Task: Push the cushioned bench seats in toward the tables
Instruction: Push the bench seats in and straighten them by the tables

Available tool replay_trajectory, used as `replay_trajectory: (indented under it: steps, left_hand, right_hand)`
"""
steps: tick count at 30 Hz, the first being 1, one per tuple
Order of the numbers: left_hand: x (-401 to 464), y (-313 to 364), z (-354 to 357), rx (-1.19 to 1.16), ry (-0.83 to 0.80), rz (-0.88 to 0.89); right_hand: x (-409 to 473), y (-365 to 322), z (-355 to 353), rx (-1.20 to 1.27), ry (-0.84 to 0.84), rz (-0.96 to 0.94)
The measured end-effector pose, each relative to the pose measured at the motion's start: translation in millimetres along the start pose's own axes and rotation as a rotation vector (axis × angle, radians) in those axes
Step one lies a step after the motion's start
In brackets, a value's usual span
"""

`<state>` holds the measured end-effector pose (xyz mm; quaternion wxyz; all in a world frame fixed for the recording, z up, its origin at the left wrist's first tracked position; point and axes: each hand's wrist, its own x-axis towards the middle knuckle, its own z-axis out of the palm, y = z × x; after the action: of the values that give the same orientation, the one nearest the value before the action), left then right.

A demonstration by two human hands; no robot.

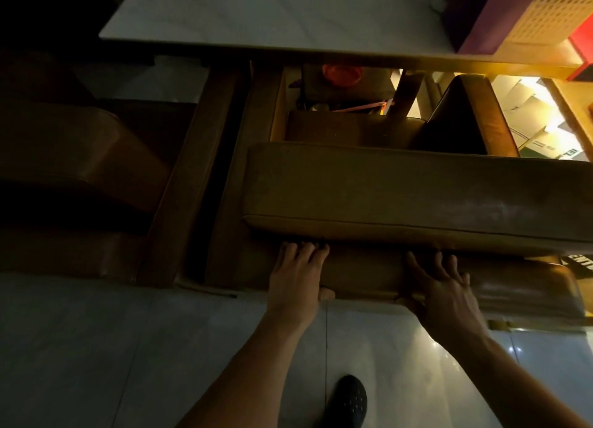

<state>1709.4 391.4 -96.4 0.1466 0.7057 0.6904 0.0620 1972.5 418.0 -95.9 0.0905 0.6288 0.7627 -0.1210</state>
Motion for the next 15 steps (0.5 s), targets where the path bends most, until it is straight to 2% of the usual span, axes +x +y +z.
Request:
replay_trajectory:
  steps: [15]
  left_hand:
    - [-13.0, 15.0, -1.3, 0.021, 0.015, -0.084]
  right_hand:
    - [-8.2, -7.4, -8.0, -0.102, 0.035, -0.013]
